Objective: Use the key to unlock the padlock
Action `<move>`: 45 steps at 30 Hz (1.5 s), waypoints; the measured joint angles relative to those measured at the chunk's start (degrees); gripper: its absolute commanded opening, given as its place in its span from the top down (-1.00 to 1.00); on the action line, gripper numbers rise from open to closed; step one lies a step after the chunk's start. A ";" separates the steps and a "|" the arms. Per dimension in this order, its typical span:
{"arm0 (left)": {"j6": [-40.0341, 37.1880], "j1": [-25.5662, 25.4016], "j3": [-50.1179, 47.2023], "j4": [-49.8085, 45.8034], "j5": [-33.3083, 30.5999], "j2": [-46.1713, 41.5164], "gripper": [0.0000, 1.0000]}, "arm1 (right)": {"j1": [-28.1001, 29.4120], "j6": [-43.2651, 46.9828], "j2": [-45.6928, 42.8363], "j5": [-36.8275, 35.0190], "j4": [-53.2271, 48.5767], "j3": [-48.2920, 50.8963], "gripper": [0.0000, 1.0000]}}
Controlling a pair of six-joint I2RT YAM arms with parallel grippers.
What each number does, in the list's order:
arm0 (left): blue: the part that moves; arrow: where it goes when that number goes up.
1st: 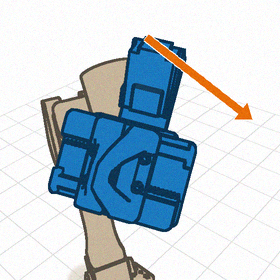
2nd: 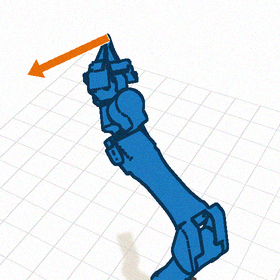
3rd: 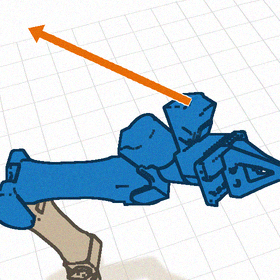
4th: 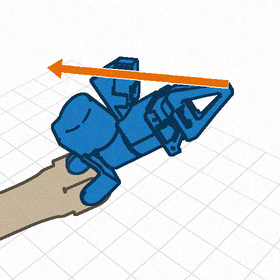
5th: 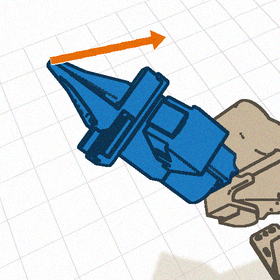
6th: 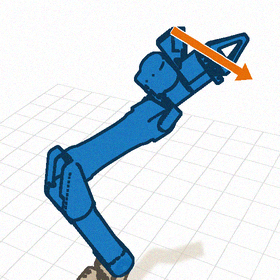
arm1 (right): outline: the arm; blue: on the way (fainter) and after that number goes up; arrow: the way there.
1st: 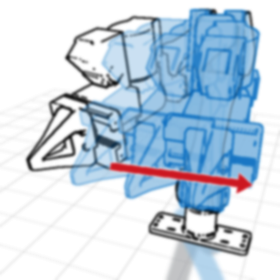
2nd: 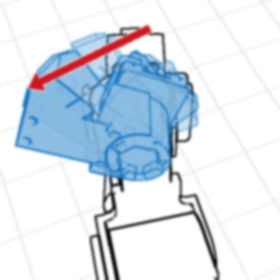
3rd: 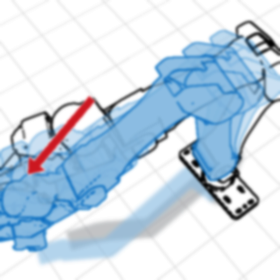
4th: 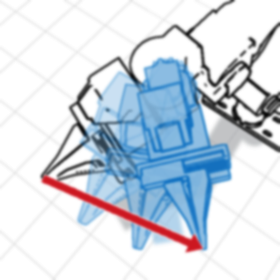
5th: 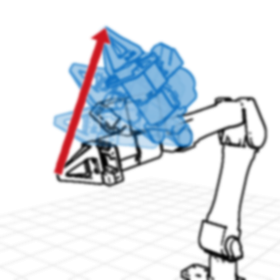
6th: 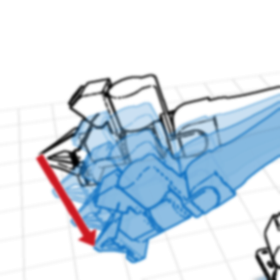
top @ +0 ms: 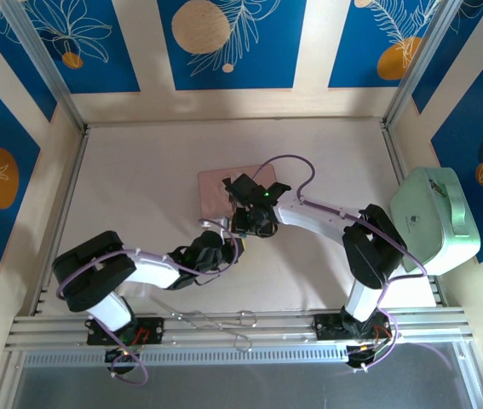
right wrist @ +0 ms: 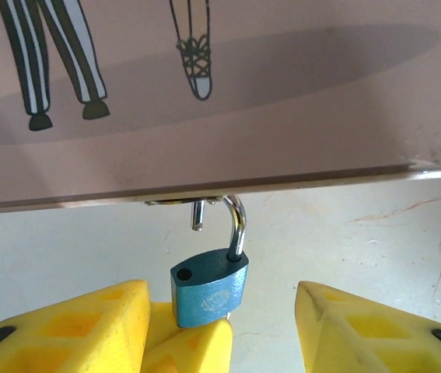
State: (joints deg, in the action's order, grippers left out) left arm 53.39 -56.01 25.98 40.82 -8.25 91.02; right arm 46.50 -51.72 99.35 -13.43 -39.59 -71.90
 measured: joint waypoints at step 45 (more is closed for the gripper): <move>-6.14 -3.96 2.80 -12.96 -13.05 -1.92 1.00 | 0.31 -2.38 5.90 3.13 -3.80 -5.46 0.21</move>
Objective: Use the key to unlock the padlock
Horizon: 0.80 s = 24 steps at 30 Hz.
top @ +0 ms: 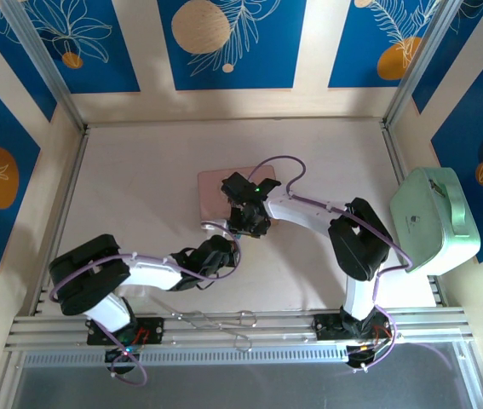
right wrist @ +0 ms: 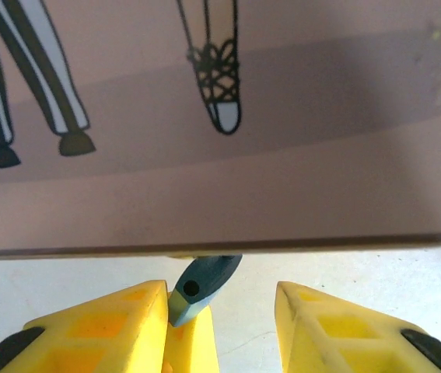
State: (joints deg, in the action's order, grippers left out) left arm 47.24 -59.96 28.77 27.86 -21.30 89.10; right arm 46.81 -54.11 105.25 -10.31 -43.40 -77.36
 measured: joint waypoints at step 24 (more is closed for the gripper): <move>-0.68 -0.94 0.44 -3.28 -4.31 -0.55 1.00 | 0.79 -3.76 0.83 -0.74 -0.57 -0.85 0.10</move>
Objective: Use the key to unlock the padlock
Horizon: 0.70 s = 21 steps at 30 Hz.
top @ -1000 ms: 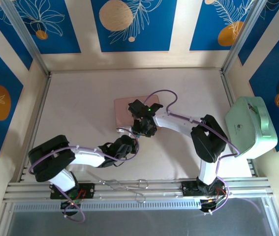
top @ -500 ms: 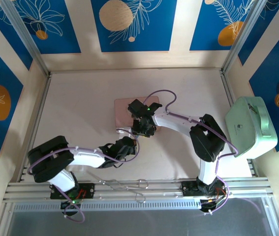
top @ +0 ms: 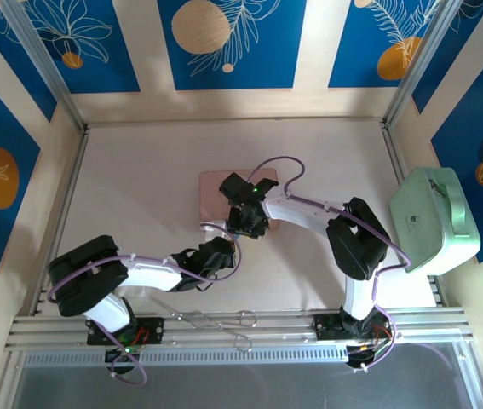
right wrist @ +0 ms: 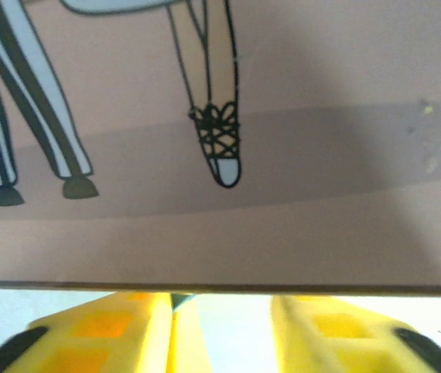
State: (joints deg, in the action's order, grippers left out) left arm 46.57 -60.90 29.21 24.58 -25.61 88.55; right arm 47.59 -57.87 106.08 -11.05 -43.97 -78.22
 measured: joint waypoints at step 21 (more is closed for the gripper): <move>-1.01 -3.17 -3.32 10.47 -1.09 -1.03 1.00 | 1.84 -2.40 -5.70 -3.58 4.37 5.35 -0.20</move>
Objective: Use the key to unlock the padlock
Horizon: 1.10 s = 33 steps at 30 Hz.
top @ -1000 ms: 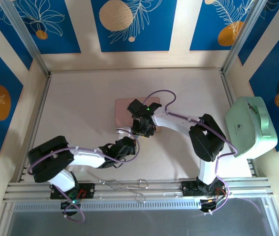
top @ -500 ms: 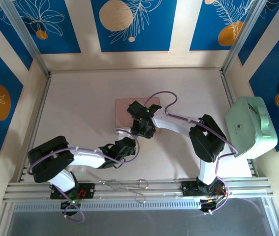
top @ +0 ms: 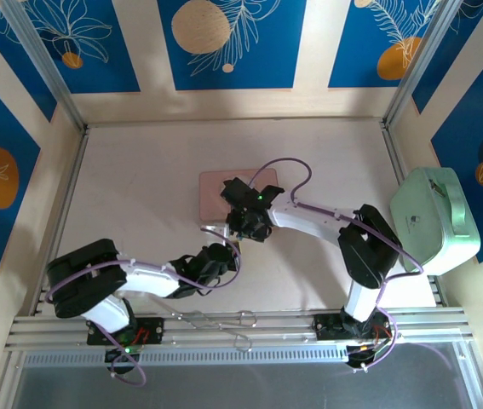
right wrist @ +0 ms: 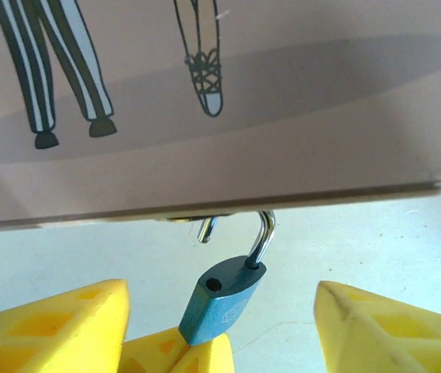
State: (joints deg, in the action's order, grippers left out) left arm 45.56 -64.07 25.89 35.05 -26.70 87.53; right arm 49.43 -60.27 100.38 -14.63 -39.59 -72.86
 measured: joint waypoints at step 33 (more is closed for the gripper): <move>-10.12 -4.96 3.80 -4.13 -12.15 0.57 1.00 | -1.09 -4.35 -10.99 3.04 10.47 12.26 -0.01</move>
State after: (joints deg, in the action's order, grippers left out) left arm 35.44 -69.04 29.69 30.92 -38.85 88.09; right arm 48.34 -64.62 89.38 -11.60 -29.12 -60.60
